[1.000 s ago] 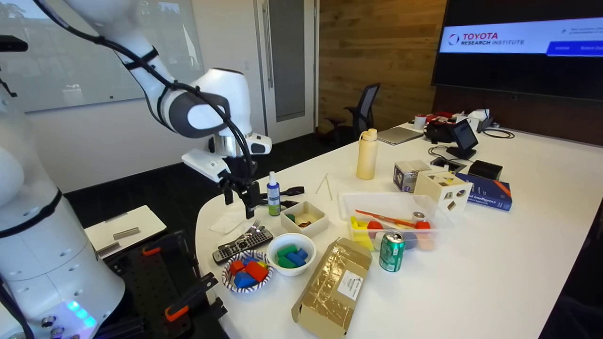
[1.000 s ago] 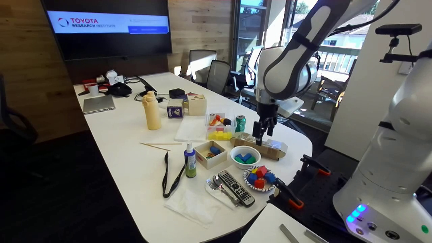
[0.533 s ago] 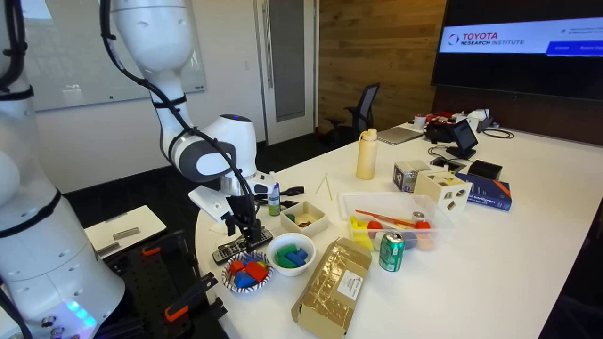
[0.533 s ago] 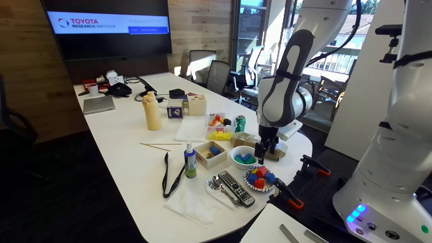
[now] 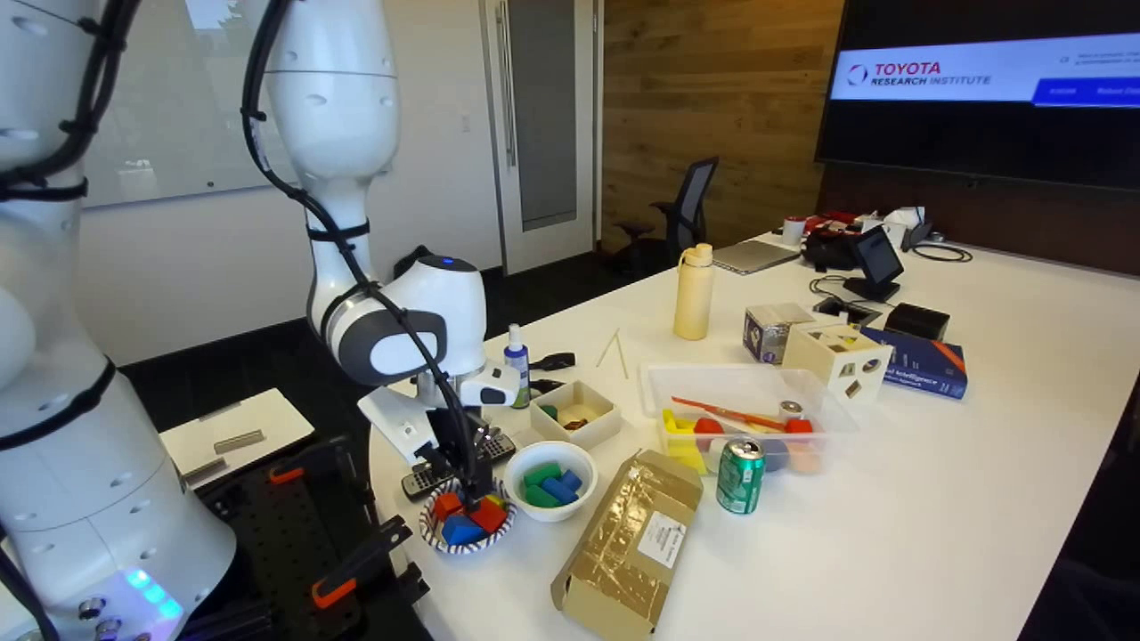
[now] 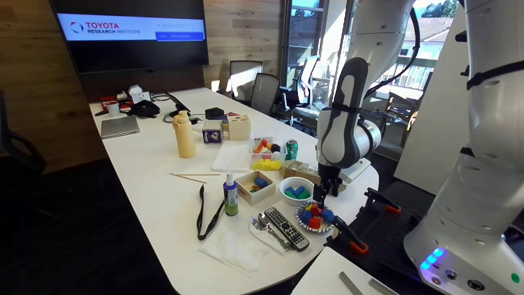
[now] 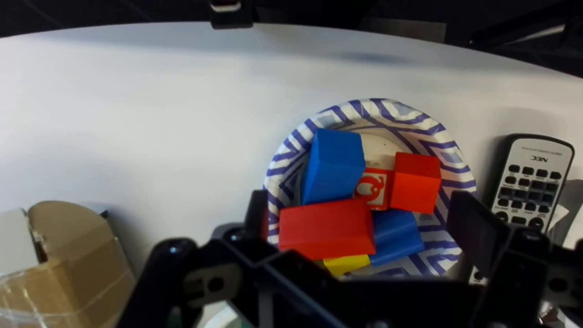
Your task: Put the orange cylindrical block in the box.
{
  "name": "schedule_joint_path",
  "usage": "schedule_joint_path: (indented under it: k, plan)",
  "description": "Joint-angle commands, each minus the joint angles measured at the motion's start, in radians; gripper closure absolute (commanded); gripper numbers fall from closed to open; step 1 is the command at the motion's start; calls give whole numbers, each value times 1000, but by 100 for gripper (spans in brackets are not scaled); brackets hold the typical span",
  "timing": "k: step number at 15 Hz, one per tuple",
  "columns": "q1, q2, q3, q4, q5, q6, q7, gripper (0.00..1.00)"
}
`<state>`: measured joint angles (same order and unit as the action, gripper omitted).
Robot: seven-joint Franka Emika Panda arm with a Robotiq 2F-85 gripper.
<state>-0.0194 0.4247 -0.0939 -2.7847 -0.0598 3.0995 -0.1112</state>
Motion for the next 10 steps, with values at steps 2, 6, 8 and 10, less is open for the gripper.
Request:
schedule_joint_path:
  k: [2, 6, 8, 10]
  plan:
    - [-46, 68, 46, 3, 9, 86, 17, 0]
    - [-29, 91, 33, 19, 11, 107, 23, 0]
    - [-25, 103, 29, 37, 12, 101, 24, 0]
    - [-22, 118, 30, 62, 12, 90, 25, 0]
